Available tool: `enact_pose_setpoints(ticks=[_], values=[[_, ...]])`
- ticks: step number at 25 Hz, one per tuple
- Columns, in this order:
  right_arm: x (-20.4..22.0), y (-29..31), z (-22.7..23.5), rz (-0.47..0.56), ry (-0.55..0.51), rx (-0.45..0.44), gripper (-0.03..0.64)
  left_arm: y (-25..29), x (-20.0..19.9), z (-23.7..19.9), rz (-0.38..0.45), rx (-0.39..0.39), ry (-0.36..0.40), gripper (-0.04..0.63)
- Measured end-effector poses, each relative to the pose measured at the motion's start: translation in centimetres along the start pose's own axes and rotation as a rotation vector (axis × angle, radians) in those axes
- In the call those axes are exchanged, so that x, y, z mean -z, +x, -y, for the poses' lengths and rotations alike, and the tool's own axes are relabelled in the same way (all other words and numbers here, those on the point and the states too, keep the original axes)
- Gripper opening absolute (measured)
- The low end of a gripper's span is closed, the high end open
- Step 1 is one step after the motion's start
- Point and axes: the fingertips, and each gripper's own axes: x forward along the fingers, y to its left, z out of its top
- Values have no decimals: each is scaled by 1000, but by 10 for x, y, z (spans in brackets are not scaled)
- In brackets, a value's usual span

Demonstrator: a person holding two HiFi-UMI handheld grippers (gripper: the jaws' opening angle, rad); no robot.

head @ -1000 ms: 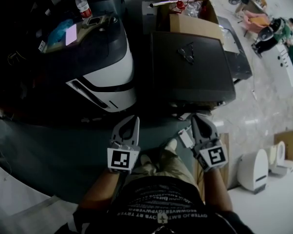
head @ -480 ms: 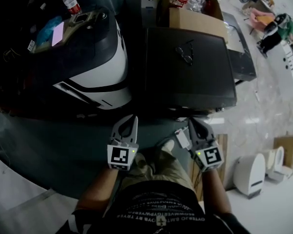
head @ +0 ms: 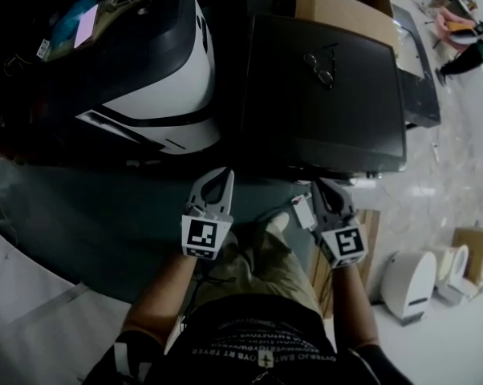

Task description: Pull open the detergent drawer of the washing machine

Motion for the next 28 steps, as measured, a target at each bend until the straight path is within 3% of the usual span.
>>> enact_pose_setpoints(ticks=[12, 15, 20, 28], values=[[65, 42, 15, -127, -36, -41, -6, 47, 59, -3, -105, 49, -40, 5], [79, 48, 15, -173, -48, -58, -6, 58, 73, 0, -138, 75, -16, 34], [96, 58, 22, -166, -28, -22, -6, 69, 91, 1, -182, 109, 6, 77], [114, 67, 25, -217, -29, -26, 18, 79, 112, 4, -230, 135, -11, 84]])
